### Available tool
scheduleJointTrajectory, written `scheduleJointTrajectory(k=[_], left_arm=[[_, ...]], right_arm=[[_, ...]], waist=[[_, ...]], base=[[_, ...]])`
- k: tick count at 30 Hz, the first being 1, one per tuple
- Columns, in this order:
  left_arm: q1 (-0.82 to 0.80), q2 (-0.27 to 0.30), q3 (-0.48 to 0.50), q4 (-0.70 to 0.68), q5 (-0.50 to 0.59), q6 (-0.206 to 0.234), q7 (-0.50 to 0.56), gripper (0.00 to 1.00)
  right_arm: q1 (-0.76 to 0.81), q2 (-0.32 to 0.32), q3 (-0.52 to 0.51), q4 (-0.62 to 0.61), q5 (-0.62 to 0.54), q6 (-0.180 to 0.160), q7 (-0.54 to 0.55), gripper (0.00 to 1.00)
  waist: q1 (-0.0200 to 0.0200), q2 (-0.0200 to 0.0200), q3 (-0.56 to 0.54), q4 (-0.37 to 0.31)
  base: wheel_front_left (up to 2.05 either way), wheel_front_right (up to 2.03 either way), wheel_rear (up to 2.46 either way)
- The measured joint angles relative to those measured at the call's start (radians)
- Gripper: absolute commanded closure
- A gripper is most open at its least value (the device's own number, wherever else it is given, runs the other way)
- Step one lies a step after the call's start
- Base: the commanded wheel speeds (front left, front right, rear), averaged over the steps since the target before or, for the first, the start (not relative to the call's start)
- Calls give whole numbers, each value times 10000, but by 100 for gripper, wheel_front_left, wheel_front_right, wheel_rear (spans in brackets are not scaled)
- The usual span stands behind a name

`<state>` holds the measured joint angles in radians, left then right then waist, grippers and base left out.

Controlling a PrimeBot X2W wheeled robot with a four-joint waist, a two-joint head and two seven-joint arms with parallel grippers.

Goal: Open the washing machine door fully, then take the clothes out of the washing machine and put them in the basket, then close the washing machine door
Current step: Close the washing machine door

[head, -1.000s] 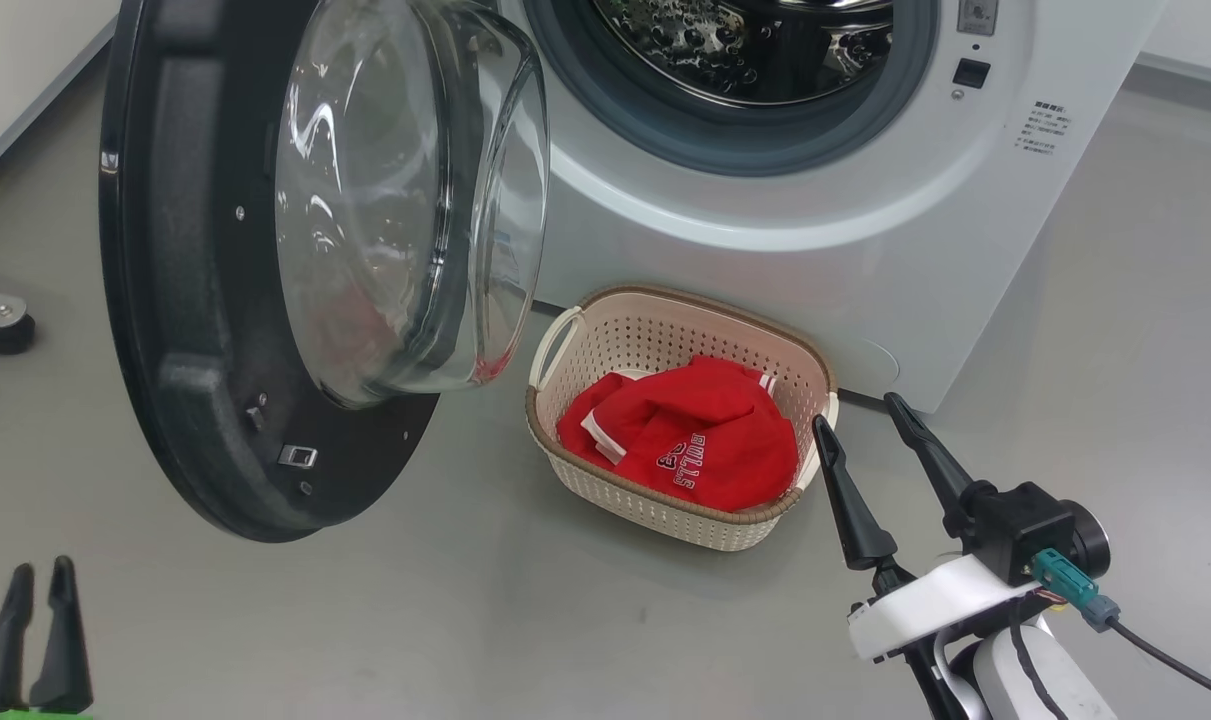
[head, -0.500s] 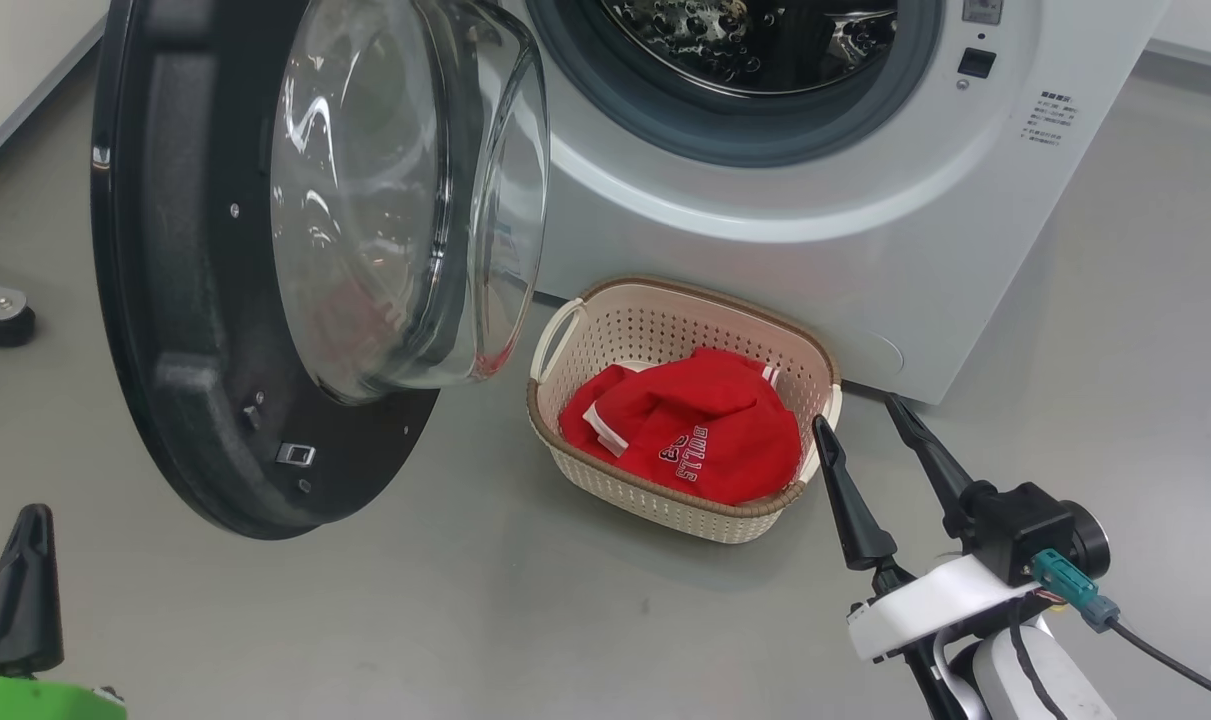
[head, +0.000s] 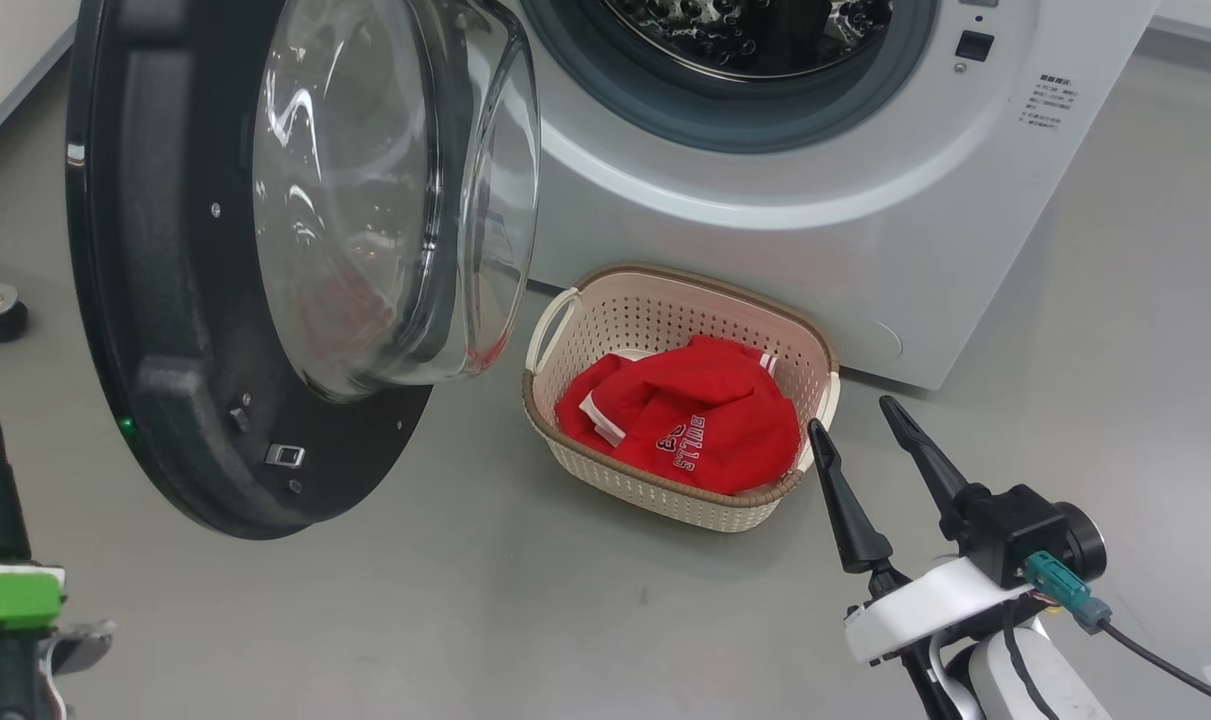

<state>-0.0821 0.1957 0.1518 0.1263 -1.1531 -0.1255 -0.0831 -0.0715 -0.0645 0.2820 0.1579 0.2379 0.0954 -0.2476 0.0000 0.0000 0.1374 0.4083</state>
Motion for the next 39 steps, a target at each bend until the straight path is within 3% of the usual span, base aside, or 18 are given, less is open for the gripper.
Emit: scheduleJointTrajectory(k=[8, 13, 17, 20, 29, 39], left_arm=[[-888, -662, 1726, 314, -4107, 52, 2044, 100], [-1875, -1521, 2671, 606, -6470, 1041, 3590, 100], [-2049, -1018, 3064, 704, -7887, 2033, 4414, 100], [-2084, -863, 3172, 748, -8297, 2512, 4916, 100], [-2113, -259, 2888, 744, -8744, 2529, 6205, 100], [-1898, -178, 2117, 759, -8936, 2529, 7003, 100]], right_arm=[[-18, 0, 125, 33, -33, 2, 0, 0], [-28, -4, 100, 86, -33, 2, 0, 0], [-30, -8, 128, 105, -61, 2, 0, 0], [-39, -6, 142, 121, -117, 2, 0, 0], [-88, -6, 198, 182, -117, 79, 0, 0], [-134, -4, 205, 213, -117, 81, 0, 0]], waist=[[0, 0, 209, -78], [0, 0, 281, -109], [0, 0, 316, -119], [0, 0, 359, -140], [0, 0, 397, -183], [0, 0, 388, -220]], base=[[0, 0, 0], [0, 0, 0], [0, 0, 0], [0, 0, 0], [0, 0, 0], [0, 0, 0]])
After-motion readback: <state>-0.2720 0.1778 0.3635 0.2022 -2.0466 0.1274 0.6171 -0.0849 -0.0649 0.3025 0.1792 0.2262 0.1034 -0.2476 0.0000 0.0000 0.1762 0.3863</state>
